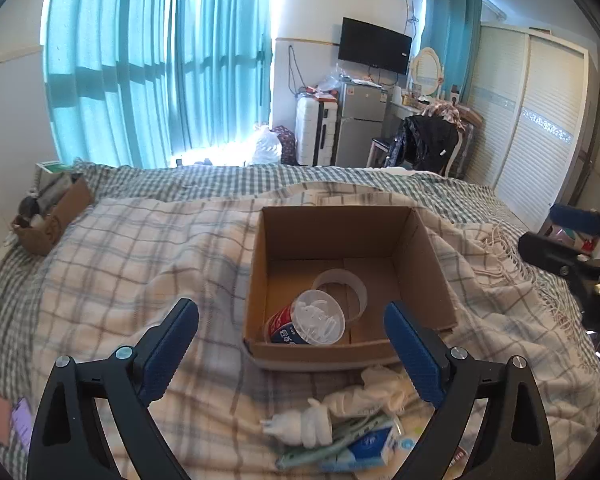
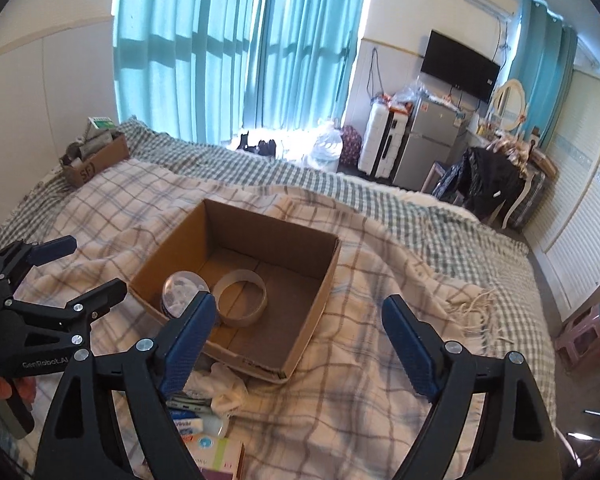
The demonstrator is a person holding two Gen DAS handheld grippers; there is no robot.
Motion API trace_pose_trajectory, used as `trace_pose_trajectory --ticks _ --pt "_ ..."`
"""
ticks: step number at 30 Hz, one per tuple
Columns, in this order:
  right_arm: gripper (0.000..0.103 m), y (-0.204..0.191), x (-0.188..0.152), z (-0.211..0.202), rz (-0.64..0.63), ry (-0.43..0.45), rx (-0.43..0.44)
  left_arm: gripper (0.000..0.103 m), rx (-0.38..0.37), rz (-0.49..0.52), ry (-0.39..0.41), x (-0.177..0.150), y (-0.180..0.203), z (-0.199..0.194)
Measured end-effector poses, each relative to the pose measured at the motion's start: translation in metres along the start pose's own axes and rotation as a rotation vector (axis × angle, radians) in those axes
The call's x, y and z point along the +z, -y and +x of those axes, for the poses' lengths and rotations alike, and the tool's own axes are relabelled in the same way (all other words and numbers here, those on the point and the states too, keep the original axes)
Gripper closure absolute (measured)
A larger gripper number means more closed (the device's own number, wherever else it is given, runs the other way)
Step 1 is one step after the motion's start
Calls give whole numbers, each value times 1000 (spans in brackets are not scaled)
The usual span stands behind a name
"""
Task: Organize objects
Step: 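Withdraw both tools from the box toward the remaining items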
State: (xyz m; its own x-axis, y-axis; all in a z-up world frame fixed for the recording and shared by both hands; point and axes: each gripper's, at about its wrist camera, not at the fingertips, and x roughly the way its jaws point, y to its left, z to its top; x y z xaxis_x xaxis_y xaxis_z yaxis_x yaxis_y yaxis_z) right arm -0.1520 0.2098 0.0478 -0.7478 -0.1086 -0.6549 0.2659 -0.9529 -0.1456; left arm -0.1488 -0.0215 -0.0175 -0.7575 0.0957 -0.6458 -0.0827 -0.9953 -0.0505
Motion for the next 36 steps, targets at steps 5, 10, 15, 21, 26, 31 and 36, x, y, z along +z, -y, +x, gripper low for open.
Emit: trace_pose_trajectory --ticks 5,10,15,21,26,31,36 --pt "7 -5 -8 -71 0 96 -17 0 6 15 61 -6 7 -55" --pt "0 -14 -22 -119 -10 150 -28 0 8 23 102 -19 13 -93" --pt "0 -33 -50 -138 -47 146 -27 0 -8 13 109 -44 10 -111" --pt "0 -48 -101 -114 -9 78 29 0 36 -23 51 -92 -7 -95" --pt "0 -64 -139 -62 -7 0 28 0 85 -40 -20 -120 -15 -68" --pt "0 -83 -163 -15 -26 -102 62 0 89 -39 -59 -146 -15 -50" --pt "0 -93 -178 13 -27 -185 81 0 102 -47 -102 -158 -16 -40"
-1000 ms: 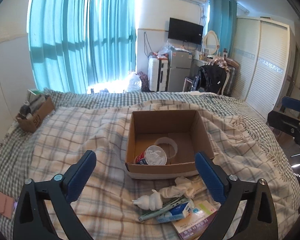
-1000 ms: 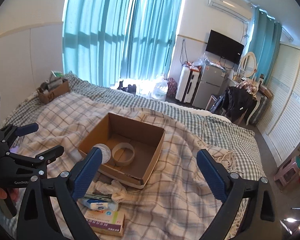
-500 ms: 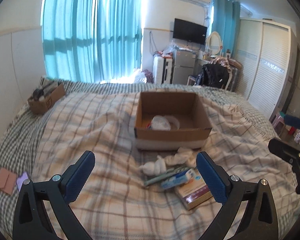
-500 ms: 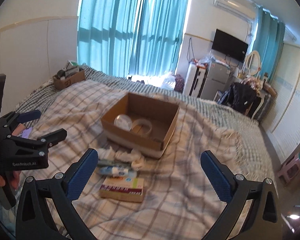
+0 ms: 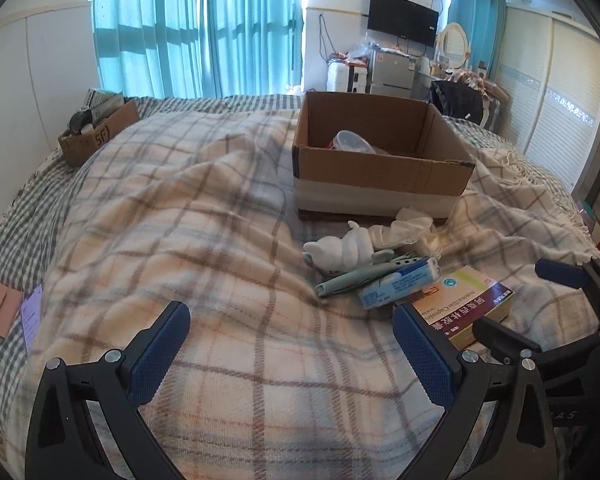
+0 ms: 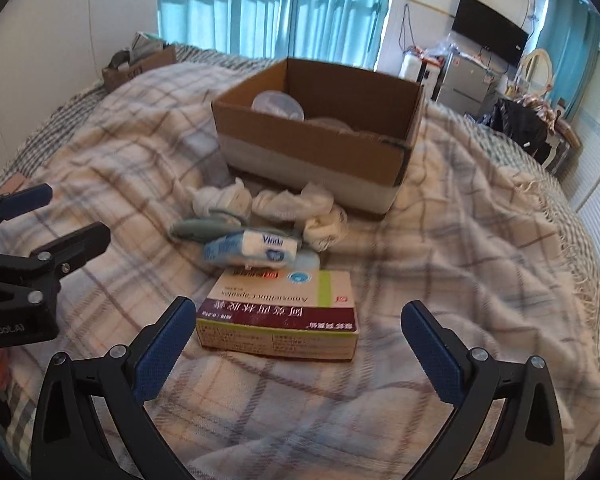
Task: Organize objects
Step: 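Withdraw both tools from the box toward the remaining items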
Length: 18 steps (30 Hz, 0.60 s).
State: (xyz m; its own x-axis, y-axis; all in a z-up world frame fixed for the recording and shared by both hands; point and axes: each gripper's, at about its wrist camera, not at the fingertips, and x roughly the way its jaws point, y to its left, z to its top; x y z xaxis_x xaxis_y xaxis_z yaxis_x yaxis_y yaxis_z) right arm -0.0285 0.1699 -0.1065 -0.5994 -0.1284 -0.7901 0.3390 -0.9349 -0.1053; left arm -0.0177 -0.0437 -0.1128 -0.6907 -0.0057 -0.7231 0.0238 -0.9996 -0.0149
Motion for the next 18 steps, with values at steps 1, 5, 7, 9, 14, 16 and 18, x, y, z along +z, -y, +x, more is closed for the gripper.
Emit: trace_pose_trajectory --ticks 1,5,7,9,14,16,18 --pt "0 -1 -1 4 1 -14 -1 0 0 -9 -4 -1 -2 1" --pt "0 -8 -4 17 -10 -52 18 0 -2 -36 -22 -2 -6 5" --pt "0 -11 -5 24 -15 -71 18 0 -4 -46 -30 -3 -7 7" --pt "0 -13 -6 31 -16 -94 19 0 -8 -54 -35 -4 -8 8" --pt "0 -17 -4 38 -26 -111 15 0 -5 -59 -52 -5 -9 12" --pt "0 -21 -5 40 -47 -122 4 0 -2 -56 -58 -5 -8 13" --pt "0 -24 -6 41 -67 -131 -10 0 0 -51 -64 -6 -7 14"
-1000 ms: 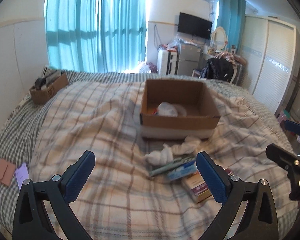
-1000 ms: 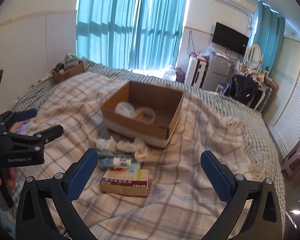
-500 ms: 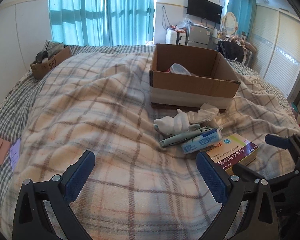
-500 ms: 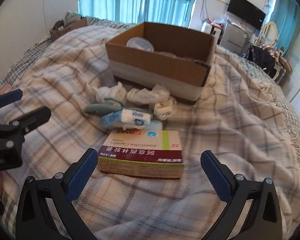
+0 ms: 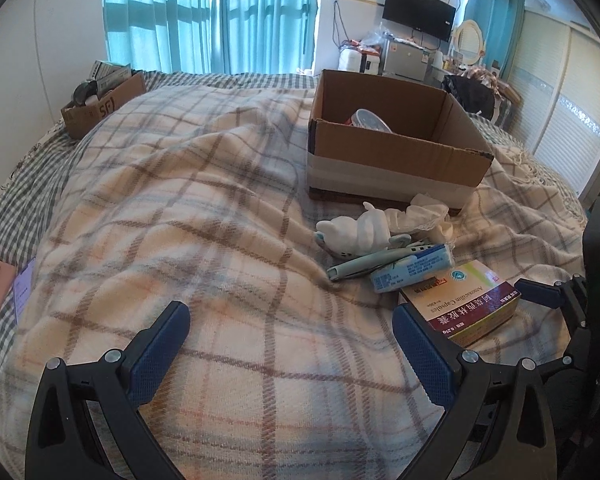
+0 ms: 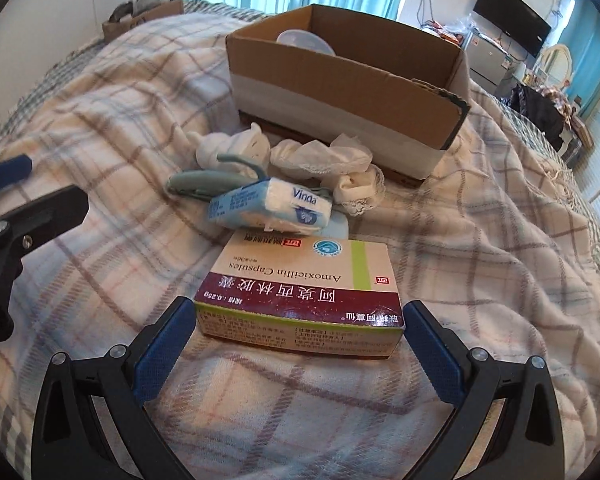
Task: Organize objects
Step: 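Withdraw both tools from the box toward the remaining items, then grasp the Vinda tissue pack with the left tool while the right tool grasps the amoxicillin box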
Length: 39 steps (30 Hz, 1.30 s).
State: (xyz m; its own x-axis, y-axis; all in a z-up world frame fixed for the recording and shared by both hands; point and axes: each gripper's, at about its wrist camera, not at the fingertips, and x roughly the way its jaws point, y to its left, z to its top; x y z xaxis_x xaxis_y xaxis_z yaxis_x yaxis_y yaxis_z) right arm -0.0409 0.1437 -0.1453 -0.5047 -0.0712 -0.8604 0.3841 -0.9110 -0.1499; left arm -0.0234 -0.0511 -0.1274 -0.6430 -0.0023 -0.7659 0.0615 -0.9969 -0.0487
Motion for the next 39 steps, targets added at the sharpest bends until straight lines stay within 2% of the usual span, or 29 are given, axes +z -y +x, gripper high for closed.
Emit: trace_pose_trajectory --ticks 4,15,19,26,27,29,31,36,39 --pt "0 -6 -1 4 -32 -17 -29 0 7 9 -11 -1 2 3" --pt "0 -3 10 27 -2 -68 -49 0 18 19 -26 -2 3 7" --pt "0 23 8 24 112 -51 -35 0 13 15 -32 -2 2 7" --pt "0 72 8 2 222 -6 -146 0 36 56 -58 -1 10 12" --pt "0 76 9 1 220 -6 -142 0 38 67 -61 0 12 13" --pt "0 83 10 -7 237 7 -42 0 37 86 -63 2 18 13" --pt "0 92 12 -15 268 28 6 0 27 102 -62 5 25 14" --pt "0 113 21 -21 271 31 -61 0 -29 166 -47 15 56 25" --pt "0 127 23 -18 278 26 -68 0 -45 222 -93 16 80 48"
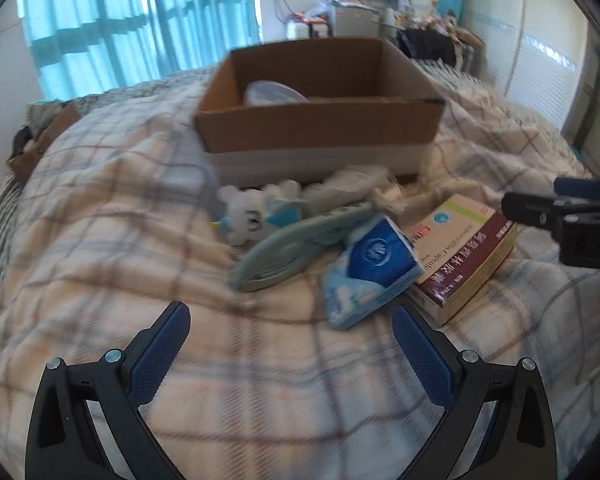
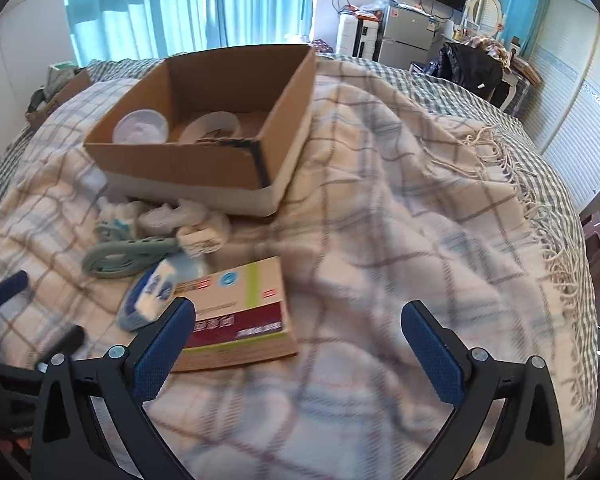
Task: Organize objects
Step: 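Grasp the Vinda tissue pack with the left tool while the right tool grasps the amoxicillin box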
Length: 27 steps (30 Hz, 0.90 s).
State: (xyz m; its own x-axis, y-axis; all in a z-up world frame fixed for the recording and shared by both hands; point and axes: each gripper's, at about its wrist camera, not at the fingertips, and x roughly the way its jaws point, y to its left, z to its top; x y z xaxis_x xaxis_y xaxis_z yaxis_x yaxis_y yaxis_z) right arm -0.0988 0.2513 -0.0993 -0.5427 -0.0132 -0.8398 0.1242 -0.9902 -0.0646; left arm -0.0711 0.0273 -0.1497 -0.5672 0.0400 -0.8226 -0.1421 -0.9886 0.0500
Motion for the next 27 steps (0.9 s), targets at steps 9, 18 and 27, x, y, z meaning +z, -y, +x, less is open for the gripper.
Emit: trace_pose_trajectory --ticks 9,18,27 --pt "0 9 -12 23 15 -58 46 52 -59 134 -65 10 39 51" --pt "0 -4 -14 34 -16 -85 58 80 -83 -21 33 12 3 21" --pt "0 -30 -18 76 33 -247 156 80 -62 -93 123 9 -31 -21"
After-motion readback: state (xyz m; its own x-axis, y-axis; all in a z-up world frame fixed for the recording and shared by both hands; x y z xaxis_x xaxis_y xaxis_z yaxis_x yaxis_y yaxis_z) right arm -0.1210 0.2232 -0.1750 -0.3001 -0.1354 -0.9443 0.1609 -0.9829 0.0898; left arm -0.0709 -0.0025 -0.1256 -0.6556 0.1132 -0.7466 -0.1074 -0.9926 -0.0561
